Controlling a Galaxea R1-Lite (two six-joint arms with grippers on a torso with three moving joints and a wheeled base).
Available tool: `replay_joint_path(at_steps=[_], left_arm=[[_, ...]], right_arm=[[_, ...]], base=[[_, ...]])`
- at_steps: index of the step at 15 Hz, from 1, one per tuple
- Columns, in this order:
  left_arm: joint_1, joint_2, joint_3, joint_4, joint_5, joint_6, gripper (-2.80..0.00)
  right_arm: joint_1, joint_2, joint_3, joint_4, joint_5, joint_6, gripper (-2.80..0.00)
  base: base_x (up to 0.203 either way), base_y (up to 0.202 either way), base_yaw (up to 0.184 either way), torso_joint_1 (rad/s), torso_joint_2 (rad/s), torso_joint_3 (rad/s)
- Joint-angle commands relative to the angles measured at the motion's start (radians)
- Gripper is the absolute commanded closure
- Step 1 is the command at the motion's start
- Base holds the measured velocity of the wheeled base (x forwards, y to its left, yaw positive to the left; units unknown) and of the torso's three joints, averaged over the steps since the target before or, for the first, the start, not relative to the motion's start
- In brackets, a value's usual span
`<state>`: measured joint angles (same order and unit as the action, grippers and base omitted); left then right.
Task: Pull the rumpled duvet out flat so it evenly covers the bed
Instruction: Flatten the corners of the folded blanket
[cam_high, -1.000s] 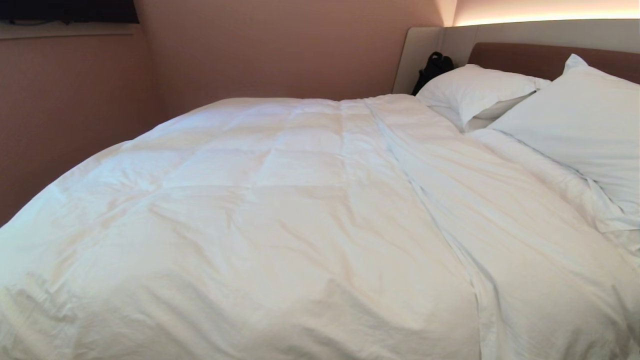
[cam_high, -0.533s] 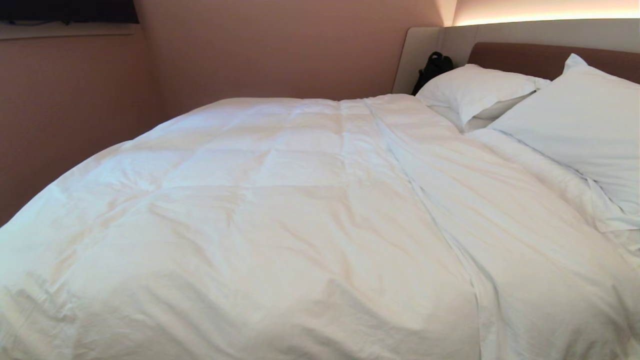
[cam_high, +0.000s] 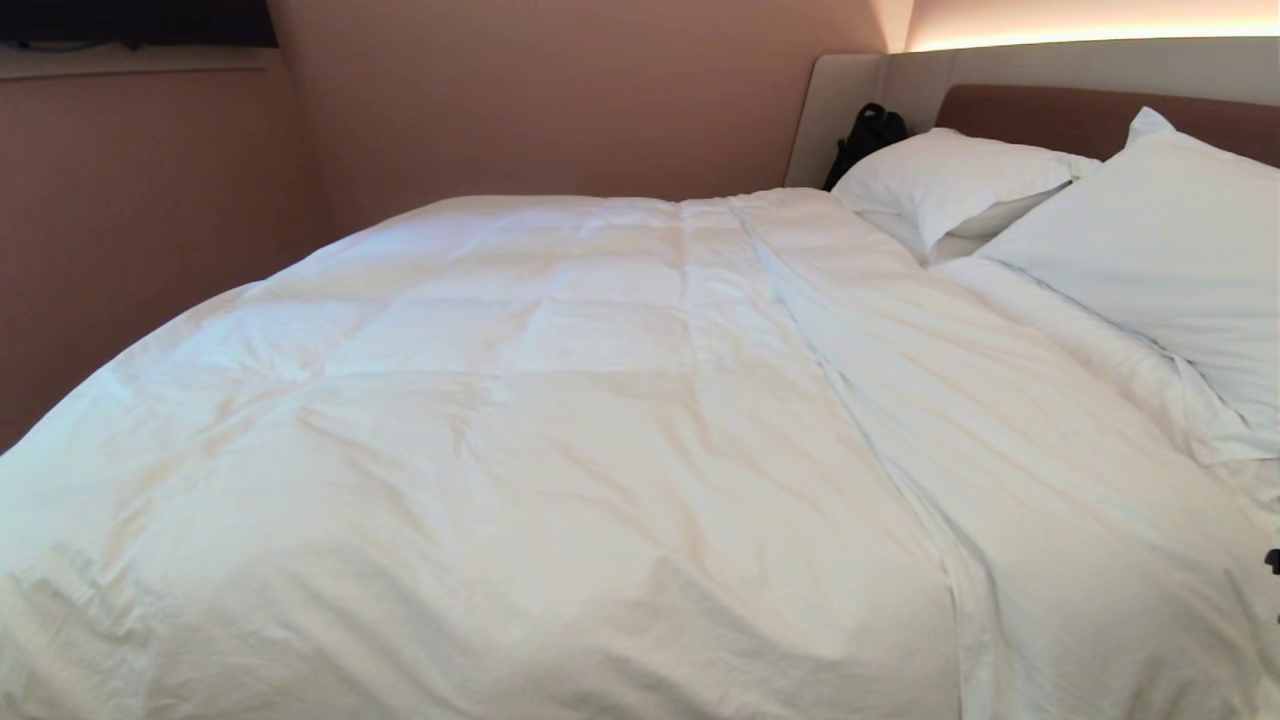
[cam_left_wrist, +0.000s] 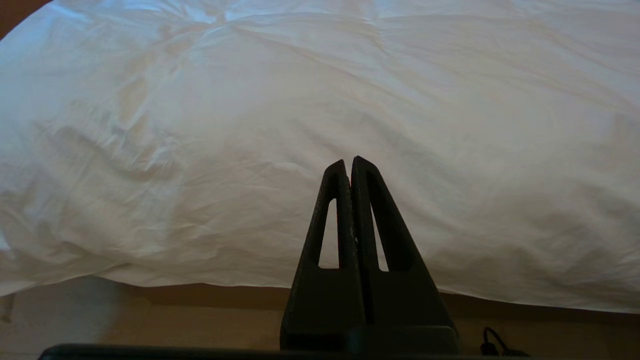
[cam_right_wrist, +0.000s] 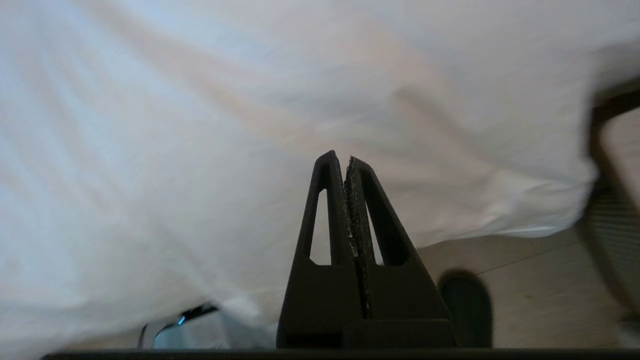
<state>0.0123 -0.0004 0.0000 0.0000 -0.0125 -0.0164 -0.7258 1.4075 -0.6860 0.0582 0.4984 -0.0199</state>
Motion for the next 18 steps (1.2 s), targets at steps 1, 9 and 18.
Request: replay_joint_path(at_steps=[1,9,18], left_arm=[[0.0,0.0,0.0,-0.002,0.0,0.0,0.0],[0.0,0.0,0.0,-0.002,0.0,0.0,0.0],[0.0,0.0,0.0,-0.002,0.0,0.0,0.0]], right_arm=[[0.044,-0.045,0.002,0.102,0.052,0.021,0.0],[0.255,-0.1,0.026,0.125,0.059,0.081,0.0],[0.436,-0.131,0.024,0.116,0.043,0.151,0.0]], base=[[0.0,0.0,0.0,0.0,0.0,0.0],[0.0,0.0,0.0,0.0,0.0,0.0],[0.0,0.0,0.0,0.0,0.0,0.0]])
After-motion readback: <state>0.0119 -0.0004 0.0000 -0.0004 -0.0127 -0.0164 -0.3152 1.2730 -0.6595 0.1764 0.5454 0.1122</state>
